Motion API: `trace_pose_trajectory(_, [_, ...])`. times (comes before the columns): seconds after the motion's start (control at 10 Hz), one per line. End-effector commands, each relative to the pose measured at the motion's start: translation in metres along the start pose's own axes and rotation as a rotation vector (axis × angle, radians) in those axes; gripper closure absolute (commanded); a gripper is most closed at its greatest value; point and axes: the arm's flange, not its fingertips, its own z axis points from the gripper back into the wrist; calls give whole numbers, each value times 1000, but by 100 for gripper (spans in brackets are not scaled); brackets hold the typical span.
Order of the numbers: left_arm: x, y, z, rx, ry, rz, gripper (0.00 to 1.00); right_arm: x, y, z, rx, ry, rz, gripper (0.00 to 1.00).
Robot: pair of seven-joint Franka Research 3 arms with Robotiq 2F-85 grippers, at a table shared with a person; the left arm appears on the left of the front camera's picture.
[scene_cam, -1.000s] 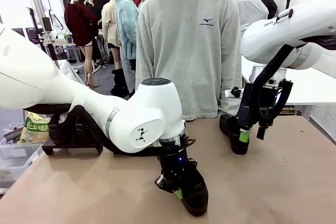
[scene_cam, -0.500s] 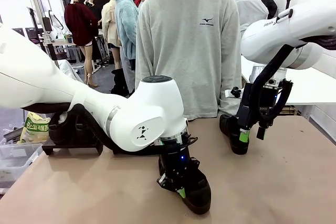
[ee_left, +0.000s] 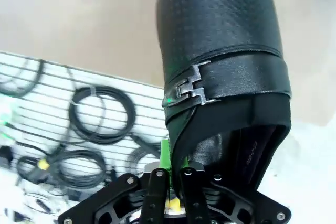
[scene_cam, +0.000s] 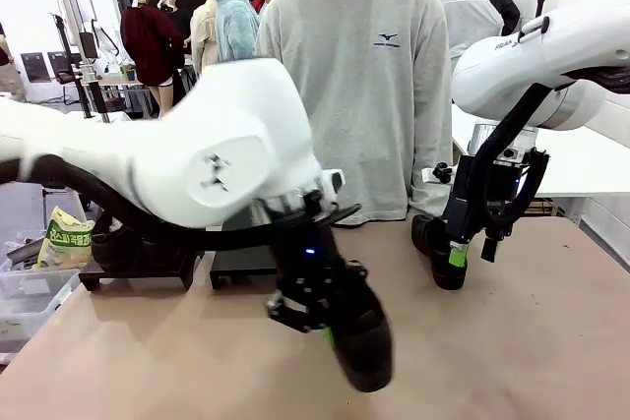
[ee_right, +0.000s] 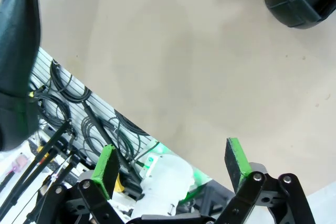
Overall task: Organize the shoes by placing them on the stand.
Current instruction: Place the Shoe from the middle of the table onto the Shoes Stand.
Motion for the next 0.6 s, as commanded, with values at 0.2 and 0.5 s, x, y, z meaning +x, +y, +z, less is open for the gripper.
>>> trace_pose_trajectory(0.2, [72, 79, 32, 163, -139, -251, 100, -1, 1, 1, -6, 9, 0, 0])
trace_pose_trajectory(0.5, [105, 106, 63, 124, -214, -218, 100, -1, 1, 1, -6, 9, 0, 0])
